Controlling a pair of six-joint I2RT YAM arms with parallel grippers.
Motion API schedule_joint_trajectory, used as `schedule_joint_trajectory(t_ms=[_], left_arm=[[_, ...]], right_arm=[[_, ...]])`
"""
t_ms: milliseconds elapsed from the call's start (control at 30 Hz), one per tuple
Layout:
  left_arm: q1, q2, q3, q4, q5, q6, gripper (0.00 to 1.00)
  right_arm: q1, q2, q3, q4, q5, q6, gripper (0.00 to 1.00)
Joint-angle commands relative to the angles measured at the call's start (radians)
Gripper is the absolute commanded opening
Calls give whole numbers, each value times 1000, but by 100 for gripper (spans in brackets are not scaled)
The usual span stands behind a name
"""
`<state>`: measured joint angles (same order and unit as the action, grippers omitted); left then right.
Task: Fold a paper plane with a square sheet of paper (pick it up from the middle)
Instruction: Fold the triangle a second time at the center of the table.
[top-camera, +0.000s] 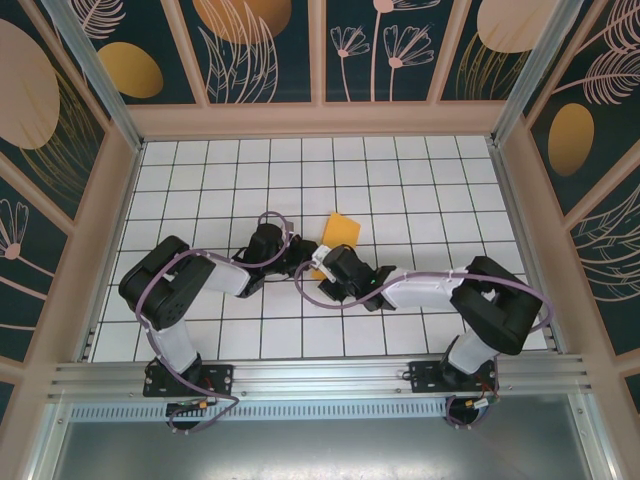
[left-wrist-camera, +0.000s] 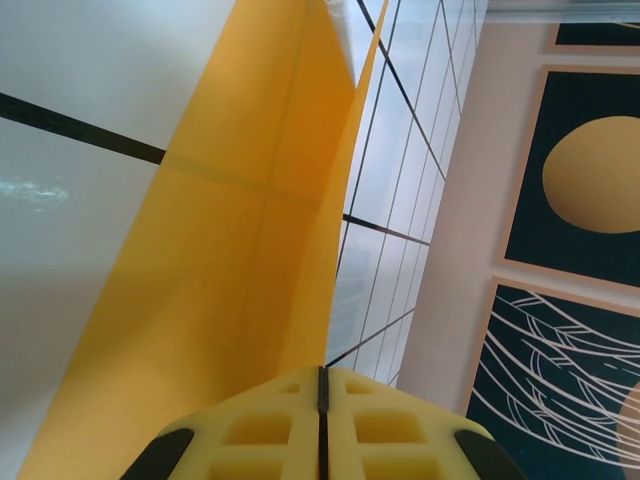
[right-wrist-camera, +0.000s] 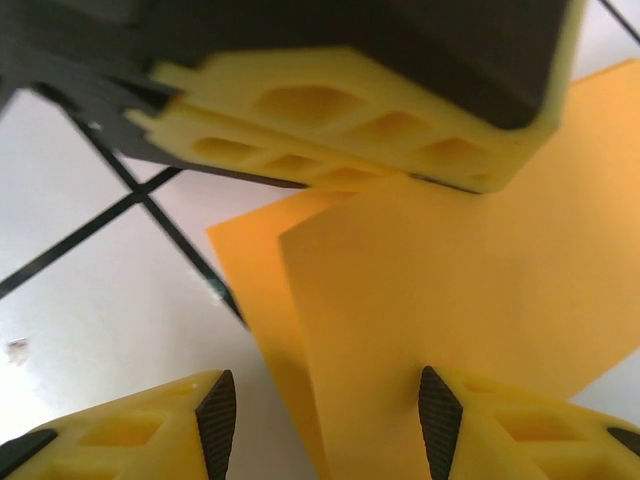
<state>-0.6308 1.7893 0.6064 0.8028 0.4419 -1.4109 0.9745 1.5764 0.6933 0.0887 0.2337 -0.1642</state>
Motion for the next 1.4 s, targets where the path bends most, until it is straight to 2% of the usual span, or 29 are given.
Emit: schedule_joint_trajectory(t_ms=[0,533,700,767,933,1067,1133,1200,1300,1367], left_arm=[[-6,11,14,35,15,-9,11],[-11,13,27,21,11,-1,14],[-11,3,27,0,0,8,14],[-11,-5,27,-9,-6,14,15],[-10,-53,25,-64,-40,44,21],[-9,-160,18,-179,-127,101,30],[-8,-217,9,-237,-177,123,36],[-7,-270,-8,-275,-226,139,36],[-9,-349,-33,-329,-280,155,41],[-9,-397,-57,-339,-305,159,43]], right_arm=[[6,17,17,51,101,43,55],[13,20,33,106,104,65,53],[14,8,28,111,129,72,42],[15,0,28,108,122,74,26],[14,-16,13,97,94,87,11],[13,-57,-20,111,15,114,0],[13,-87,-44,131,-46,138,0],[13,-109,-66,143,-81,163,0],[7,-141,-101,166,-165,205,0],[8,-168,-128,188,-272,238,0]])
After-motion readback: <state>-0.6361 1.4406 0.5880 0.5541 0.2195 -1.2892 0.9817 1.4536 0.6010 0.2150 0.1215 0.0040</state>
